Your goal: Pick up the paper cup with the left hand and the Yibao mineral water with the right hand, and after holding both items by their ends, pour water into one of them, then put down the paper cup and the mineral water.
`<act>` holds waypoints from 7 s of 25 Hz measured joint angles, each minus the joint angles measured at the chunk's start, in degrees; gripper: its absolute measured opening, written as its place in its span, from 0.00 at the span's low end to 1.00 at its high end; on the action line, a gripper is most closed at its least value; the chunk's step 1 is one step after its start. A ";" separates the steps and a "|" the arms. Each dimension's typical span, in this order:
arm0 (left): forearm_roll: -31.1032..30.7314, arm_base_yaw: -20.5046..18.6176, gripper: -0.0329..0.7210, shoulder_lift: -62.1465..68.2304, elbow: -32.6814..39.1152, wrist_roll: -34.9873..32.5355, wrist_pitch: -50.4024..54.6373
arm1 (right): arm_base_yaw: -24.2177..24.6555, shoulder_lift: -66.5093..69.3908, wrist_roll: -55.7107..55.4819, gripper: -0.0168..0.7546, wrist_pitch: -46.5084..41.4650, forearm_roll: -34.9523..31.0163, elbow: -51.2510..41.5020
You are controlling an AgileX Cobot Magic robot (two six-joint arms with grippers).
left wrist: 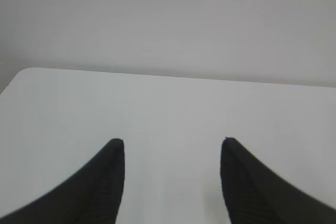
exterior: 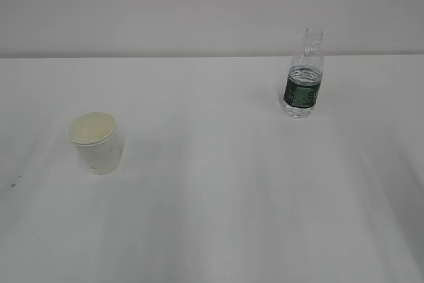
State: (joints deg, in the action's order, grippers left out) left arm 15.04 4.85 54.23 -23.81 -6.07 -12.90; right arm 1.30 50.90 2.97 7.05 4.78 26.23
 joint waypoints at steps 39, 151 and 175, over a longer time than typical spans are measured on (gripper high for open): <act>-15.42 0.00 0.53 16.46 8.02 9.48 -24.59 | 0.00 15.88 -2.97 0.76 15.35 -0.34 -4.83; -40.40 0.00 0.51 39.74 7.70 16.34 -52.49 | 0.00 74.77 -3.78 0.79 58.64 19.87 15.46; -40.52 0.00 0.50 39.74 7.70 16.31 -52.49 | 0.00 74.86 -7.48 0.92 58.64 18.70 15.71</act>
State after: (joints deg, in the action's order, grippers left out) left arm -25.49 4.85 93.97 -16.12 10.24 -65.39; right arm 1.30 125.75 -4.51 65.69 23.49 41.94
